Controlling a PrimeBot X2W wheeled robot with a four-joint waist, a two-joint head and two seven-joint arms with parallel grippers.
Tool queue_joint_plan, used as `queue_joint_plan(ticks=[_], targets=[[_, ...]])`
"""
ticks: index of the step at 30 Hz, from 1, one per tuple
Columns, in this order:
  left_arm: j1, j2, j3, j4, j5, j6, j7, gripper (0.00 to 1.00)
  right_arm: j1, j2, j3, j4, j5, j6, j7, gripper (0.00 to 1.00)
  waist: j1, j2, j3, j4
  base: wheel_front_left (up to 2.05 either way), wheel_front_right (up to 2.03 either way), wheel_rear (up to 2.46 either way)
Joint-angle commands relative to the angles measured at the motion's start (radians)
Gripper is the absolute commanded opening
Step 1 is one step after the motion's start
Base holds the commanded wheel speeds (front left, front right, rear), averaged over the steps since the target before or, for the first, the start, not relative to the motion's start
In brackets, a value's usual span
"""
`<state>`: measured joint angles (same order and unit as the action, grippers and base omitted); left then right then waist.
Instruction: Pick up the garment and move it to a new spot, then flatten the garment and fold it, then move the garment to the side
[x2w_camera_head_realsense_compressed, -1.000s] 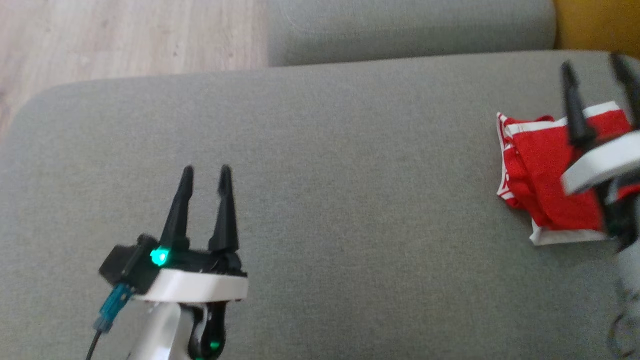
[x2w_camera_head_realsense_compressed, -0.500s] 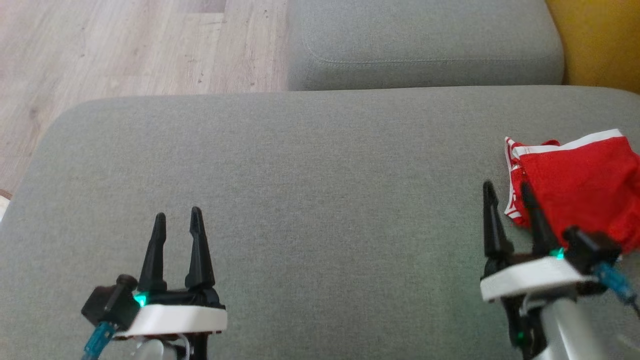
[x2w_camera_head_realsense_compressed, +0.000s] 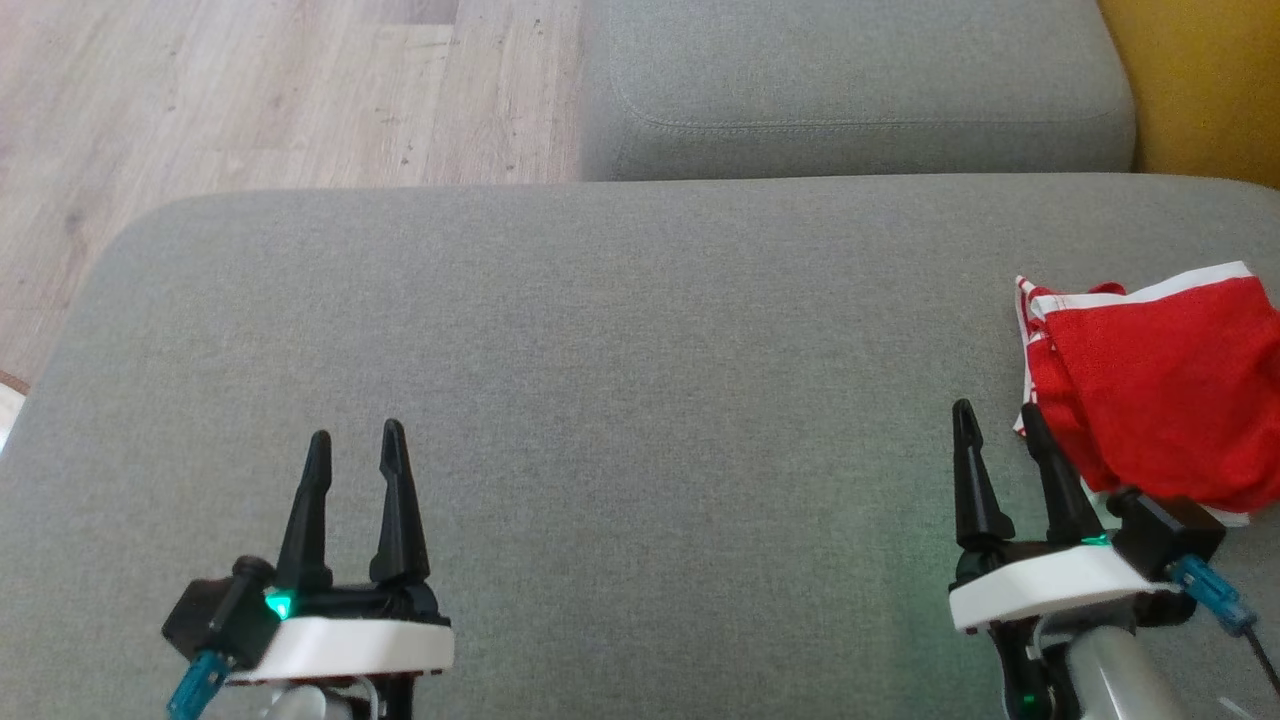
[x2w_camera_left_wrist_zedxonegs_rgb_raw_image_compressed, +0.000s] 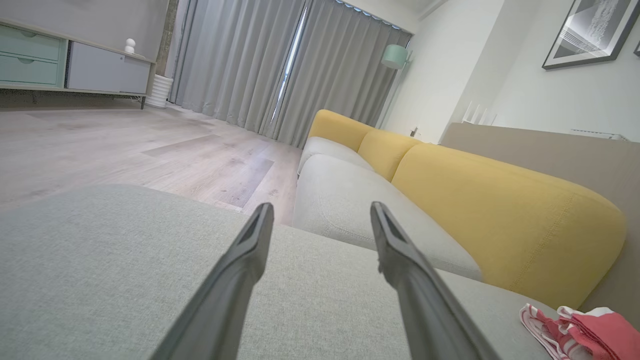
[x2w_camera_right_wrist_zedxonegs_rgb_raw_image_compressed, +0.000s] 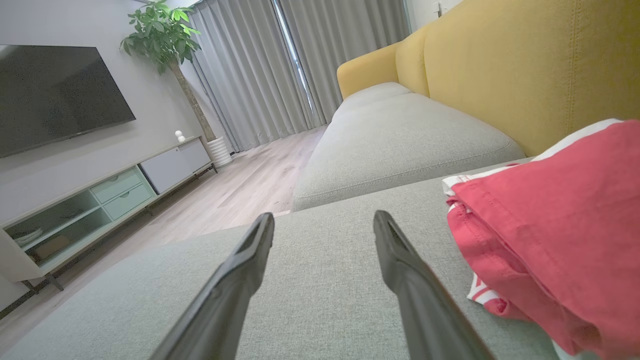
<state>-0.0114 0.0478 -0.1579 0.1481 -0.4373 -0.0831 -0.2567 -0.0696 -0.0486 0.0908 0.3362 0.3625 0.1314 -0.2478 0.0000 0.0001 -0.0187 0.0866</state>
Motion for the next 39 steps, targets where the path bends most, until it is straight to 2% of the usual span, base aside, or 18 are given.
queue_joint_plan(ticks=[1, 17, 18, 21, 39], targets=[[-0.028, 0.002, 0.041, -0.043, 0.004, -0.005, -0.005, 1.0, -0.037, -0.002, 0.027, -0.031, 0.008, -0.001, -0.013, 1.0, 0.0, -0.0001, -0.002, -0.001, 0.0, 0.0, 0.0], [-0.017, 0.002, 0.056, -0.06, -0.03, 0.016, -0.005, 1.0, -0.033, -0.002, 0.036, -0.044, 0.028, -0.001, -0.014, 1.0, 0.0, -0.0001, -0.005, -0.003, 0.0, 0.0, 0.0], [0.001, 0.0, 0.022, -0.023, -0.031, 0.014, 0.0, 0.0, 0.0, 0.0, 0.009, -0.006, 0.024, 0.0, 0.0, 0.0, 0.0, -0.0001, -0.005, -0.003, 0.0, 0.0, 0.0], [0.014, 0.0, 0.021, 0.024, -0.032, 0.012, 0.001, 0.0, 0.016, 0.002, 0.009, 0.037, 0.024, 0.0, 0.002, 0.0, 0.0, -0.0001, -0.005, -0.003, 0.0, 0.0, 0.0], [-0.001, 0.004, 0.05, 0.035, -0.191, 0.004, 0.047, 0.0, 0.009, -0.002, -0.015, 0.02, 0.195, 0.0, 0.046, 0.0, 0.0, -0.0001, -0.001, -0.014, 0.0, 0.0, 0.0]])
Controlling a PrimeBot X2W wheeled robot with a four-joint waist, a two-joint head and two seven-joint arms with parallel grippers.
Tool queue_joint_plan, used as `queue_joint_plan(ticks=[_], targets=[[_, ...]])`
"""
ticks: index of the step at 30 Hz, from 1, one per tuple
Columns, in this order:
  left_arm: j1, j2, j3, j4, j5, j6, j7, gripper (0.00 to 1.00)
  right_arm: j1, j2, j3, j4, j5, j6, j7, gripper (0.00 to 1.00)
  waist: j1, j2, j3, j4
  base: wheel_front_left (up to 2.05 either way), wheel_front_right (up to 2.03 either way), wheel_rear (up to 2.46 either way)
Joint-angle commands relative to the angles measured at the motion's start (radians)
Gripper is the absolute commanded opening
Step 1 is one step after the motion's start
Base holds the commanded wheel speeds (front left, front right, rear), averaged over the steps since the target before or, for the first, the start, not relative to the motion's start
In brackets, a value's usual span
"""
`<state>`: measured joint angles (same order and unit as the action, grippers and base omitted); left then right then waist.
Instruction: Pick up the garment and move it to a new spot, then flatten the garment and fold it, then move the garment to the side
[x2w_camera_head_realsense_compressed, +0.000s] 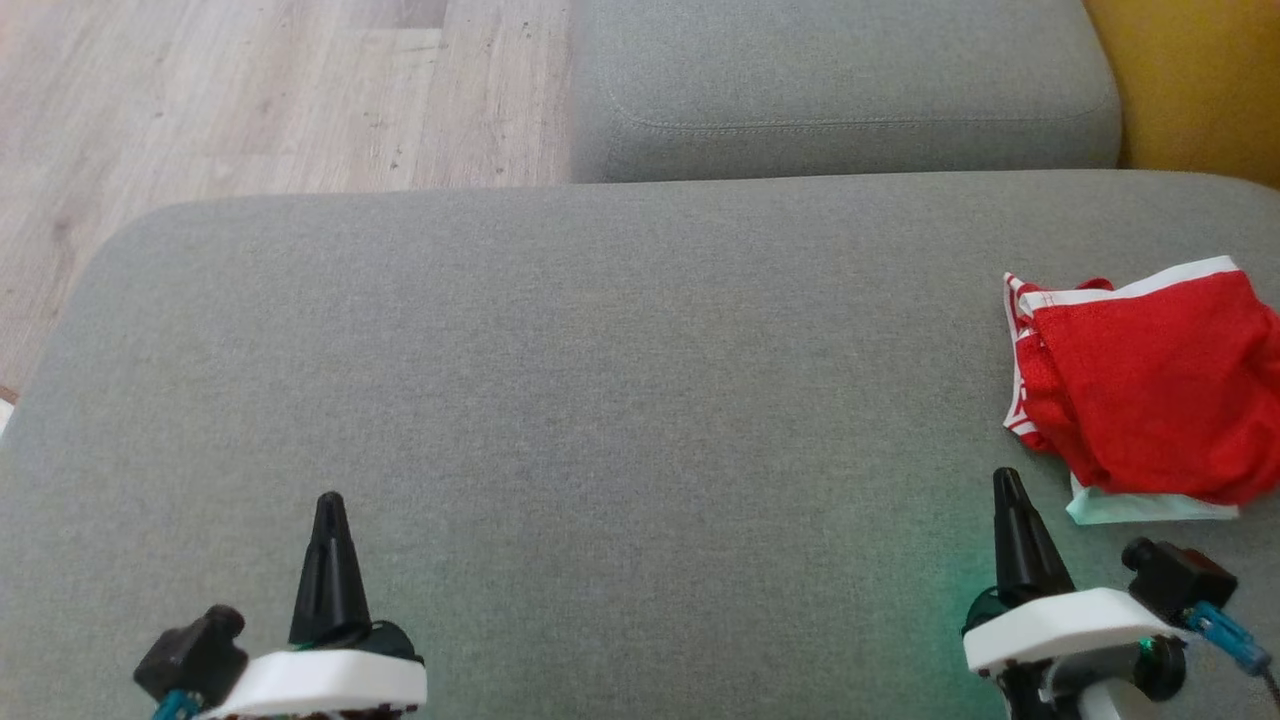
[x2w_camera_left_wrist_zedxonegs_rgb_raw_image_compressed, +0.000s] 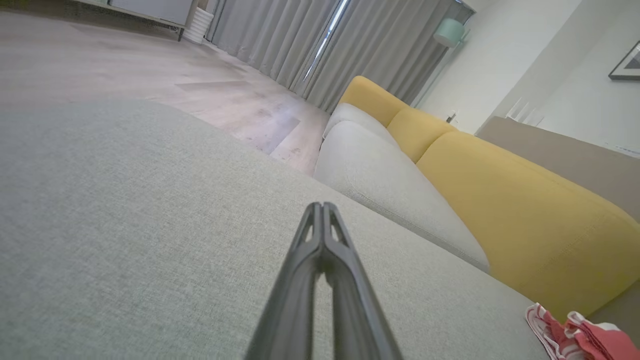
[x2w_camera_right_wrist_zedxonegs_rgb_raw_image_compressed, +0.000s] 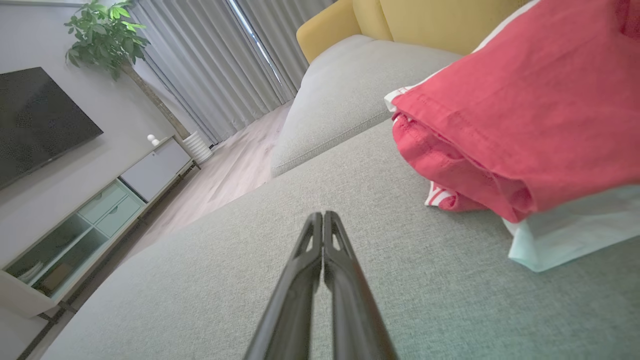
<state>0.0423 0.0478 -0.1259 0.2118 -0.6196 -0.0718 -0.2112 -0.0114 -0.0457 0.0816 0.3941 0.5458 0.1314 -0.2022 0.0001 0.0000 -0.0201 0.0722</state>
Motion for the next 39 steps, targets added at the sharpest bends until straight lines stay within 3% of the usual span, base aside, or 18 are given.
queue_joint_plan(ticks=[1, 39], targets=[[-0.055, 0.004, 0.02, -0.029, -0.018, -0.008, 0.004, 0.0, -0.05, -0.005, -0.007, -0.039, 0.022, 0.0, 0.003, 0.0, 0.0, 0.0, 0.0, -0.001, 0.0, 0.0, 0.0], [-0.088, 0.008, 0.091, -0.007, -0.368, -0.026, 0.112, 0.0, -0.066, -0.011, -0.066, -0.079, 0.398, 0.0, 0.108, 0.0, 0.0, 0.0, 0.008, -0.026, 0.0, 0.0, 0.0]])
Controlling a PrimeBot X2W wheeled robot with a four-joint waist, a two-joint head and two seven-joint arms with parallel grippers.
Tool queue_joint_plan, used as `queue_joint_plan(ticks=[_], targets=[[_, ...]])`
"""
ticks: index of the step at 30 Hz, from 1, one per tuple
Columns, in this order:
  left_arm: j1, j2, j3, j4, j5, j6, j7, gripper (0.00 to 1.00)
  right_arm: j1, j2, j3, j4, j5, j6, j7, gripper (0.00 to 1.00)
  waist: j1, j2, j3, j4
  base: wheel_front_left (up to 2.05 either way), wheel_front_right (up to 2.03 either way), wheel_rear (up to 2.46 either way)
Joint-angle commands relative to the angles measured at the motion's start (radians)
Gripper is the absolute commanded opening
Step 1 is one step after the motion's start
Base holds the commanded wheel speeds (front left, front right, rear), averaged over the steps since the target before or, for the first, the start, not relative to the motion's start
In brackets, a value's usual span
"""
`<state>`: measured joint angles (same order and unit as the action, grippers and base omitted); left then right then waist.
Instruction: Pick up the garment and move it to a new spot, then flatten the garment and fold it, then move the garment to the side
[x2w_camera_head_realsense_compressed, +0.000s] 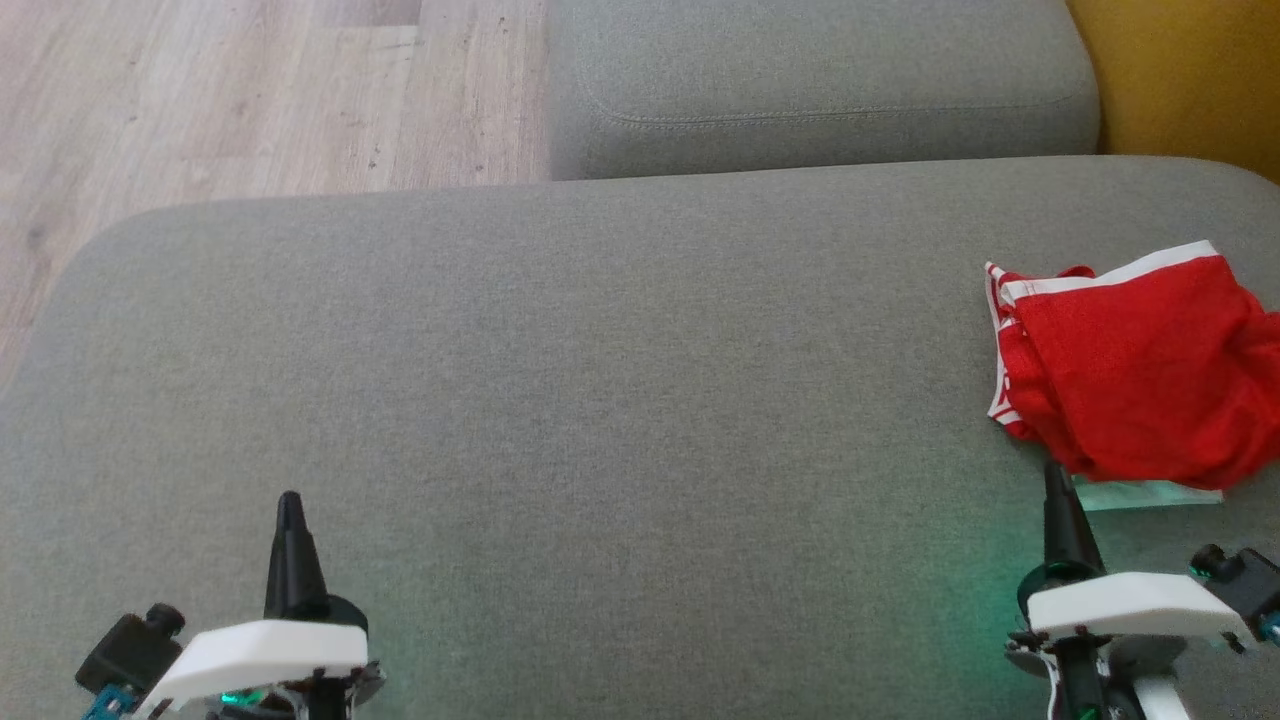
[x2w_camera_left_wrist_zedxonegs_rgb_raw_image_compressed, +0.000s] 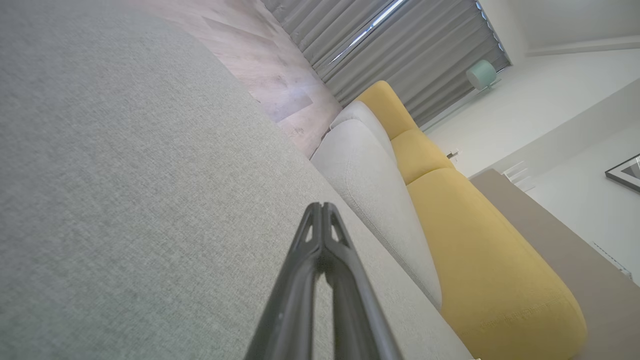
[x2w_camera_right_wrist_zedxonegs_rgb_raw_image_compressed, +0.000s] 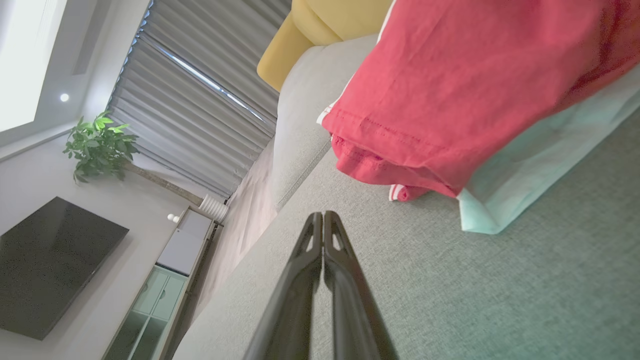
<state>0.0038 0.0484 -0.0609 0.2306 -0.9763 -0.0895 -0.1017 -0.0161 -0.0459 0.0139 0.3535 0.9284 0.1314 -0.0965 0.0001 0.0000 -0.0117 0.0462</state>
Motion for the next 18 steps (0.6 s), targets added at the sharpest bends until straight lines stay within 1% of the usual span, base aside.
queue_joint_plan(ticks=[1, 18], targets=[[-0.051, 0.008, 0.028, -0.025, -0.021, -0.009, 0.006, 0.0, -0.061, -0.01, 0.0, -0.039, 0.025, 0.0, 0.005, 0.0, -0.0001, 0.0, 0.0, -0.001, 0.0, 0.0, 0.0], [-0.067, 0.008, 0.064, -0.015, -0.185, -0.017, 0.059, 0.0, -0.069, -0.011, -0.03, -0.058, 0.201, 0.0, 0.056, 0.0, -0.0001, 0.0, 0.004, -0.013, 0.0, 0.0, 0.0]])
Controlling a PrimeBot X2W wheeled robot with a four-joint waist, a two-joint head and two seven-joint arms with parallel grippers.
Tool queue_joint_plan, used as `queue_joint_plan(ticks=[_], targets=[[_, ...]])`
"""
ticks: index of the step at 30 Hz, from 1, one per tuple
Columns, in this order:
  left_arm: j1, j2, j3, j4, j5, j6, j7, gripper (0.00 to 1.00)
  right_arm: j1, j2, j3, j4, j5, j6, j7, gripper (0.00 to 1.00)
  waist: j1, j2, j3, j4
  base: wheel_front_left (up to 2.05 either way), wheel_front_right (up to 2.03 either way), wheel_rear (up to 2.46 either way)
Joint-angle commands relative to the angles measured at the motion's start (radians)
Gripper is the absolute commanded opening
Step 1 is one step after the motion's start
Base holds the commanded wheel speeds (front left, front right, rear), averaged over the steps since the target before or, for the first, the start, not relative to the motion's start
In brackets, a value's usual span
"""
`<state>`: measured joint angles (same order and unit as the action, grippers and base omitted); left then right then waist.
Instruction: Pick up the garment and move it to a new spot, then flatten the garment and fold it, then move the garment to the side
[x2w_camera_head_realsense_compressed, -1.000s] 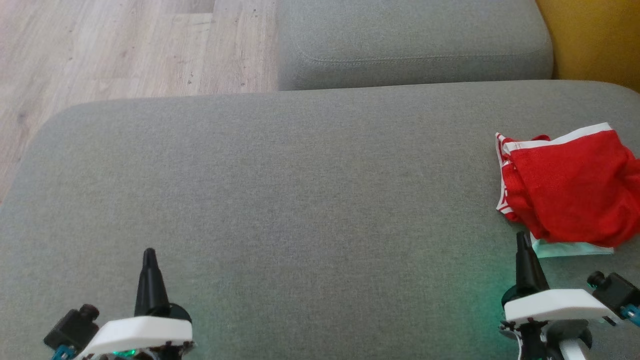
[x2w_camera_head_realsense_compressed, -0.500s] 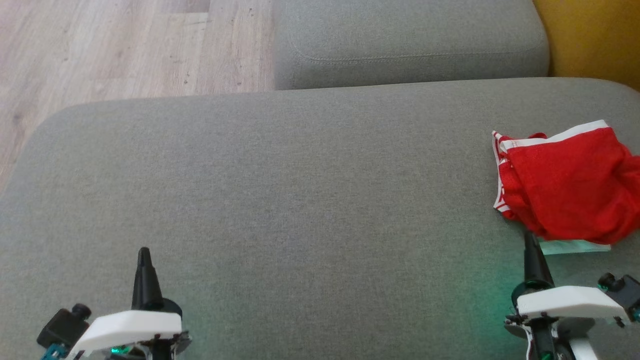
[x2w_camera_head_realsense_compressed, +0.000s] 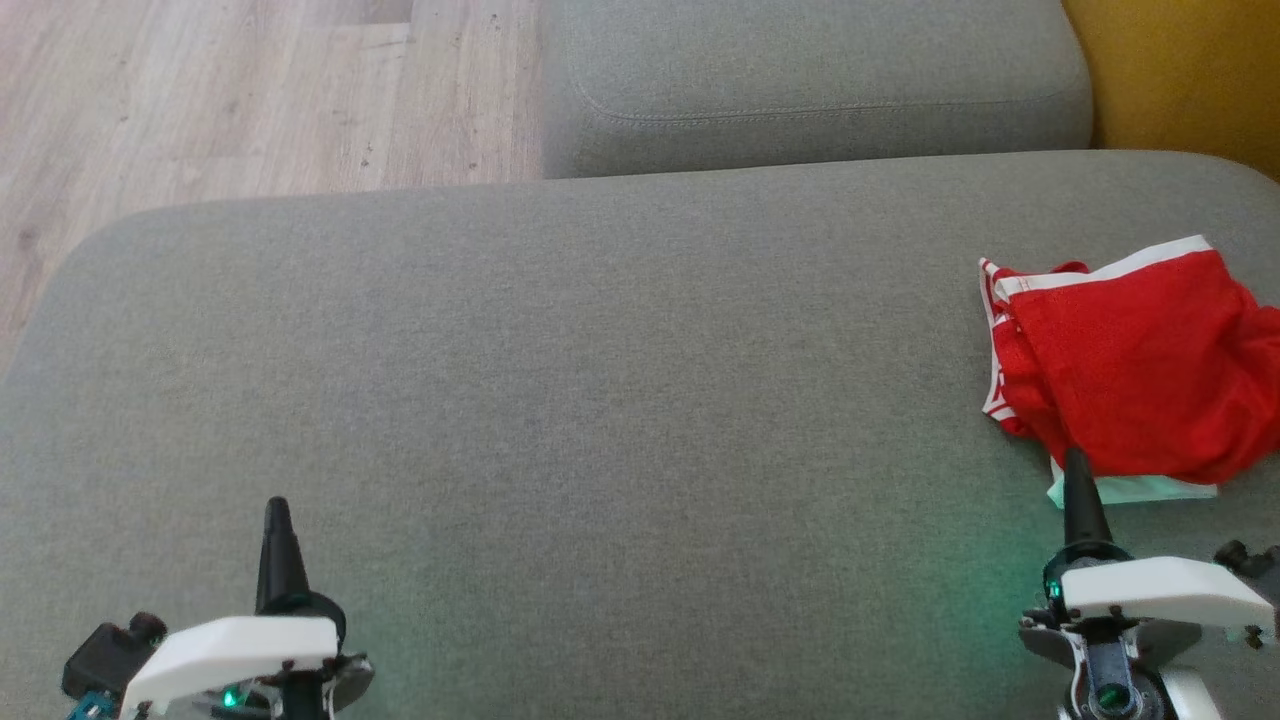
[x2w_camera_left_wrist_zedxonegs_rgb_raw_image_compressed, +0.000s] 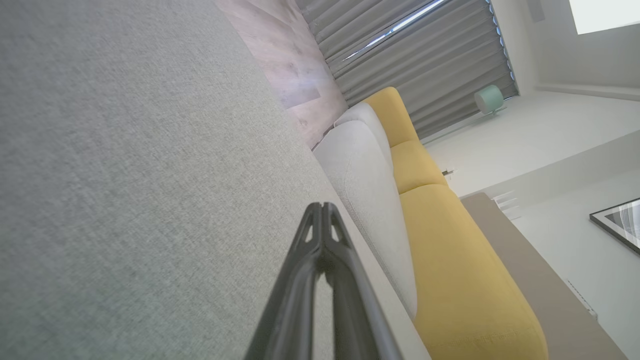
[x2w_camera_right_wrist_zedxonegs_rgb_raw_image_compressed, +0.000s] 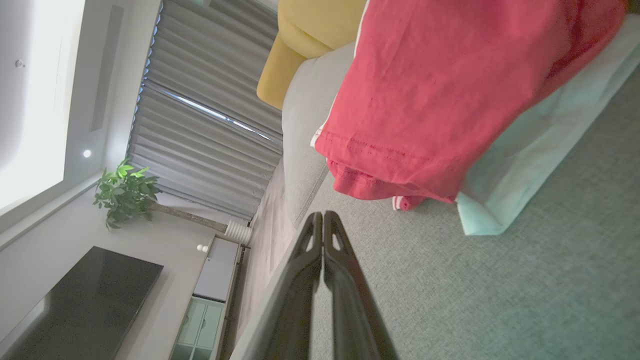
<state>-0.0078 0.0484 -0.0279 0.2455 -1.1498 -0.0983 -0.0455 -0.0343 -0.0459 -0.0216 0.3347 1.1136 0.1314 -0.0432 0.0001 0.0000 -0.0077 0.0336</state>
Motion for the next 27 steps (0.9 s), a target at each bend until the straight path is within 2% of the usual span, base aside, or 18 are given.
queue_joint_plan(ticks=[1, 27], targets=[[-0.056, 0.008, 0.033, -0.029, -0.021, -0.009, 0.006, 0.0, -0.051, -0.011, 0.003, -0.04, 0.026, 0.0, 0.006, 0.0, -0.0001, 0.0, 0.0, -0.001, 0.0, 0.0, 0.0], [-0.078, 0.009, 0.084, -0.014, -0.248, -0.021, 0.08, 0.0, -0.062, -0.012, -0.04, -0.066, 0.269, -0.001, 0.079, 0.0, -0.0001, 0.0, 0.006, -0.017, 0.0, 0.0, 0.0]])
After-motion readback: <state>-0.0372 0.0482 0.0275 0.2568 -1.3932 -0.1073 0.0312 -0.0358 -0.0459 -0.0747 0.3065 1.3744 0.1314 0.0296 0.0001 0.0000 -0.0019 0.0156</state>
